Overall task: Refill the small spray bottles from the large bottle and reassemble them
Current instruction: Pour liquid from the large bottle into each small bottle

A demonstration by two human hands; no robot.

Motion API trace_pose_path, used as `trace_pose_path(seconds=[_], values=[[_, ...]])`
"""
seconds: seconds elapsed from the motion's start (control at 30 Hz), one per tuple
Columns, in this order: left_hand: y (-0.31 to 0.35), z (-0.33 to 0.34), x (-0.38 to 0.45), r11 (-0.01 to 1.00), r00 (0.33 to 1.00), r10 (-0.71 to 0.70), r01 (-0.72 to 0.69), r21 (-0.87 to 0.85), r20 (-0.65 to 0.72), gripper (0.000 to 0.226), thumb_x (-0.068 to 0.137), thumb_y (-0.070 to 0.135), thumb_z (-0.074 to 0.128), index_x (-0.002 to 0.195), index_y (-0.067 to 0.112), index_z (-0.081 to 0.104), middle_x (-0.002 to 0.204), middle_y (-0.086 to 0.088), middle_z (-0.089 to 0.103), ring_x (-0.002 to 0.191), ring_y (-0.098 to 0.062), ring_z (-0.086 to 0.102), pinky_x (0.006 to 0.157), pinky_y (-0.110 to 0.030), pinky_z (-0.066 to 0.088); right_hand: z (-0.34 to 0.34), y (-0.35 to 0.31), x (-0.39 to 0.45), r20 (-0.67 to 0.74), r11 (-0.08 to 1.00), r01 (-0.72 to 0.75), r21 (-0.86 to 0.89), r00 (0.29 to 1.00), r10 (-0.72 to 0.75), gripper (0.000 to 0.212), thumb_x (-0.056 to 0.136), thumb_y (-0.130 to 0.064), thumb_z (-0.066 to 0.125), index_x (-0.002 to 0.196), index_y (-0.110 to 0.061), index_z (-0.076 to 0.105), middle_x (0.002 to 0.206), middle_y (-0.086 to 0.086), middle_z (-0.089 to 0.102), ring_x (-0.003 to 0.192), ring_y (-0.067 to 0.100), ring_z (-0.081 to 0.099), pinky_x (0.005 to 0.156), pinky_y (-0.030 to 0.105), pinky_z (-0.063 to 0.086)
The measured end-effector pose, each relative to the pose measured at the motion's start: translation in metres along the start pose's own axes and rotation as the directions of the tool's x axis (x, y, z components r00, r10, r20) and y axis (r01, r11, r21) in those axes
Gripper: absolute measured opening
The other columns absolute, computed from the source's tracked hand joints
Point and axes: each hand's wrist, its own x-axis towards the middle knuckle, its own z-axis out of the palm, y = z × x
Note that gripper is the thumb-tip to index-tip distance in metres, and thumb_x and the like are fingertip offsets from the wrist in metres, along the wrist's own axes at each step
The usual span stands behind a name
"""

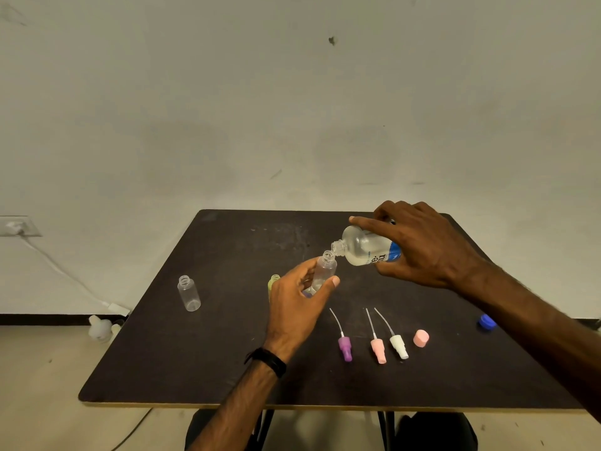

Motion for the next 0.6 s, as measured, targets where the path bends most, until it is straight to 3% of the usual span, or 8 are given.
trace_pose_path(seconds=[0.4,0.6], values=[[-0.0004,-0.0004,-0.0002,0.999,1.0,-0.001,0.001,-0.037,-0.004,0.042,0.084,0.031,0.079,0.124,0.022,0.069,0.114,0.013,0.073,0.104,0.001,0.068,0.095,-0.031,0.057,-0.0057,-0.0036,0.0006,-0.035,1.0,0.01,-0.016,0.999,-0.011,0.081,0.07,-0.05,0.076,0.142,-0.029,0.046,0.113,0.002,0.059,0.094,0.018,0.058,0.075,0.026,0.038],[-0.0005,-0.0013,-0.0009,1.0,1.0,0.011,-0.011,-0.005,-0.001,0.041,0.085,0.033,0.079,0.123,0.027,0.068,0.112,0.016,0.072,0.102,0.005,0.067,0.095,-0.027,0.056,-0.0054,-0.0037,0.0009,-0.016,1.0,0.007,-0.026,1.0,-0.008,0.081,0.07,-0.051,0.073,0.143,-0.031,0.044,0.114,0.0,0.058,0.095,0.017,0.057,0.076,0.027,0.039]])
